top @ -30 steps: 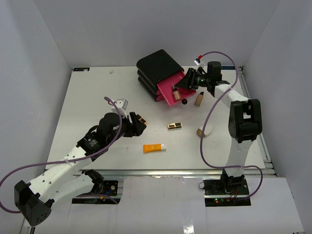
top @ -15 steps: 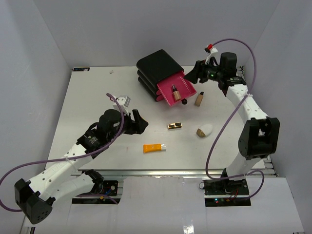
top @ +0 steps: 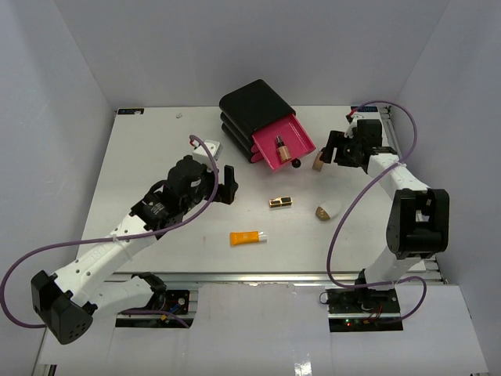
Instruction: Organize the makeup
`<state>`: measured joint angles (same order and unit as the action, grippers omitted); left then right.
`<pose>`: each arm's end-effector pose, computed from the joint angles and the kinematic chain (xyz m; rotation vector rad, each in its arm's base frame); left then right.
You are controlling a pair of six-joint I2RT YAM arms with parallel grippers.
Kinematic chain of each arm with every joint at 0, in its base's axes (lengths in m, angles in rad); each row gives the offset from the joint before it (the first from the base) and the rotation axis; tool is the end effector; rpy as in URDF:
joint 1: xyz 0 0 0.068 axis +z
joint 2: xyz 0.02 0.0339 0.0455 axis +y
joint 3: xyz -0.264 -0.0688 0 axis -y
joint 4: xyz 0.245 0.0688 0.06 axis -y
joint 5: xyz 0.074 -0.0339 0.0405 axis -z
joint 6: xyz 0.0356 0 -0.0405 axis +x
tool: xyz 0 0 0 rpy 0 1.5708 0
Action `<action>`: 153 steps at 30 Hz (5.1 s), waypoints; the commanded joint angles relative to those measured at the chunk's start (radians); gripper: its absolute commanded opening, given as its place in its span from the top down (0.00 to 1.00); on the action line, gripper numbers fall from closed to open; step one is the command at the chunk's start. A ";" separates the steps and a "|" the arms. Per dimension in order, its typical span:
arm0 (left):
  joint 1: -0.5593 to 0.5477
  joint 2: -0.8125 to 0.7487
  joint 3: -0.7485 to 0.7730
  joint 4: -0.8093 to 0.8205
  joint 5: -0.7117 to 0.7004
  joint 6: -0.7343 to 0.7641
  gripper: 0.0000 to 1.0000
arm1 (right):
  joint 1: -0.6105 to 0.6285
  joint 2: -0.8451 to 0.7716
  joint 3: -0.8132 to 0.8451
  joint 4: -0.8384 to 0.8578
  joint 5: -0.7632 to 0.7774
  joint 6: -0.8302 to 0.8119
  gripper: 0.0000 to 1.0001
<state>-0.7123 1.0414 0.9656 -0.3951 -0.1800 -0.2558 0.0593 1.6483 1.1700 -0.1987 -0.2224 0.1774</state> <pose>0.1803 -0.1472 0.3332 0.3545 2.0291 -0.4225 0.3692 0.0298 0.2491 0.0126 2.2551 0.3771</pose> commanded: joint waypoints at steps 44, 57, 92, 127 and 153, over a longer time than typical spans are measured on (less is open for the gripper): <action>0.014 -0.137 -0.213 0.136 -0.104 0.096 0.02 | 0.032 0.358 0.254 -0.028 0.267 0.101 0.62; 0.014 -0.161 -0.215 0.137 -0.082 0.094 0.02 | -0.010 0.053 0.113 0.113 0.085 -0.168 0.92; 0.021 -0.155 -0.219 0.139 -0.070 0.089 0.02 | 0.208 0.154 0.303 0.081 -0.176 -0.441 0.60; 0.031 -0.143 -0.222 0.151 -0.016 0.076 0.02 | 0.174 -0.235 -0.235 -0.178 -0.502 -1.278 0.73; 0.072 -0.065 -0.223 0.159 -0.003 0.069 0.02 | 0.330 0.067 -0.533 0.930 -0.007 -1.838 0.51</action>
<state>-0.6503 0.9776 0.7460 -0.2539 -0.1974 -0.1813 0.3847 1.6936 0.6276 0.5220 -0.2866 -1.6082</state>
